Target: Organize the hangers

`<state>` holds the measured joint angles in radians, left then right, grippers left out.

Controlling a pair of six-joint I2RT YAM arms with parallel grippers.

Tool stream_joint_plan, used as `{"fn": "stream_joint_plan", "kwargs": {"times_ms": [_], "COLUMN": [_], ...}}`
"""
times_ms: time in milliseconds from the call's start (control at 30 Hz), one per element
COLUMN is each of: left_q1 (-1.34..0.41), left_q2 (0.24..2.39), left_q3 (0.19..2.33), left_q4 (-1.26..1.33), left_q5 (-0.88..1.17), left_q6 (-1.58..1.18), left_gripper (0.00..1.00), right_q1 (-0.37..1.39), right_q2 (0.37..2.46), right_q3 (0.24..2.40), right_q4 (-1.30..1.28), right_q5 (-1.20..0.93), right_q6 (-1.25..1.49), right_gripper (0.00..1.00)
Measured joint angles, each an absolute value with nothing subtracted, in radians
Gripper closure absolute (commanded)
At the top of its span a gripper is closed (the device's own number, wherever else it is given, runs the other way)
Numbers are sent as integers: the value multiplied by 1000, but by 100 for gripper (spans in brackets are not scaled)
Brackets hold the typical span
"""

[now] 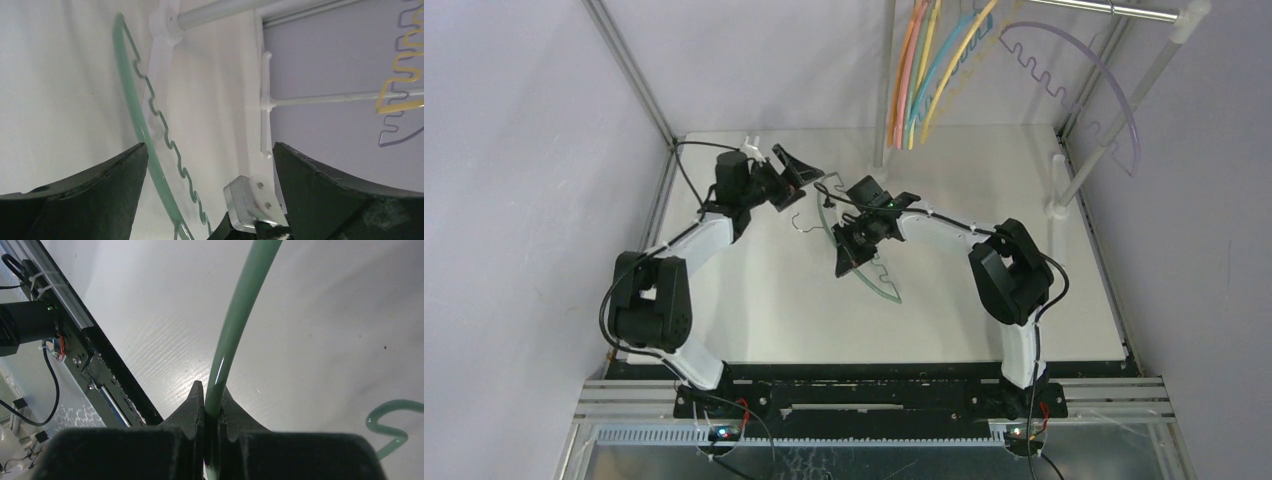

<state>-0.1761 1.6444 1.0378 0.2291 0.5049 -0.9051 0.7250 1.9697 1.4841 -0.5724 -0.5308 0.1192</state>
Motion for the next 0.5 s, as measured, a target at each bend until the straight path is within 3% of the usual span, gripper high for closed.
{"fn": "stream_joint_plan", "kwargs": {"times_ms": [233, 500], "left_q1": [-102, -78], "left_q2": [1597, 1597], "left_q3": [1038, 1036], "left_q4": [208, 96], "left_q5": [485, 400], "left_q6": [-852, -759], "left_gripper": [1, 1], "right_q1": [728, 683], "right_q2": [1882, 1535], "right_q3": [1449, 1501], "right_q4": [-679, -968], "right_q5": [-549, -711], "right_q6": [101, 15], "right_gripper": [100, 100]}}
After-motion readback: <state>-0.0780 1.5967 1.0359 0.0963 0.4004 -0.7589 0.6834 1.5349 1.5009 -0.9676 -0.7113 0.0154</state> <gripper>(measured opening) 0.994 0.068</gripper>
